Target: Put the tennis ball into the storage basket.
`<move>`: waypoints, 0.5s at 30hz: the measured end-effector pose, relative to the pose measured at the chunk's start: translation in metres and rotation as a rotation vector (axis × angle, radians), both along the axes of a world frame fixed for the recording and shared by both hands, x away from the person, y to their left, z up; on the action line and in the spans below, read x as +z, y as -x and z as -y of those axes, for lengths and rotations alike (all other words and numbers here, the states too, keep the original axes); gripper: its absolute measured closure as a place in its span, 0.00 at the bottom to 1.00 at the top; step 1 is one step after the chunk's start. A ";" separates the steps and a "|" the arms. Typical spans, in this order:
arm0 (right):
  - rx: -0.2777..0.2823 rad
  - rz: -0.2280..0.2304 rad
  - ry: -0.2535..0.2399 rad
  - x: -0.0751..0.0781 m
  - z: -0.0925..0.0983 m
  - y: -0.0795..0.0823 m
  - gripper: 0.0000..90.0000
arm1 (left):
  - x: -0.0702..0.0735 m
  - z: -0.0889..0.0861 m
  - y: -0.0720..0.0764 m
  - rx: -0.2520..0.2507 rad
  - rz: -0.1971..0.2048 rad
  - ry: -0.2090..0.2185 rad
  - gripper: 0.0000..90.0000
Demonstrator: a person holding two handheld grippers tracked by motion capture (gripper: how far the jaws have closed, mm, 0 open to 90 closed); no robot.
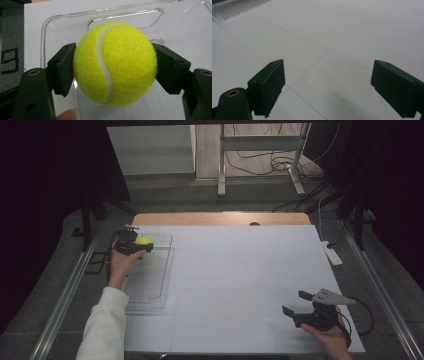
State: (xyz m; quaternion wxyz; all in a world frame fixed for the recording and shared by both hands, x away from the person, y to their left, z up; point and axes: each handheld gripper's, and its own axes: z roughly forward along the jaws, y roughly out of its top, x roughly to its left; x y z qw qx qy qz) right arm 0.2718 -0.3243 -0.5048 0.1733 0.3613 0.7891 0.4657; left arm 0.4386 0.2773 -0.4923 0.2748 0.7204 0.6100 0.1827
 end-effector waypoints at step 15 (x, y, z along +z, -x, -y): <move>0.000 0.000 0.001 0.000 0.000 0.000 0.14 | -0.006 0.005 -0.001 -0.014 -0.018 -0.037 0.29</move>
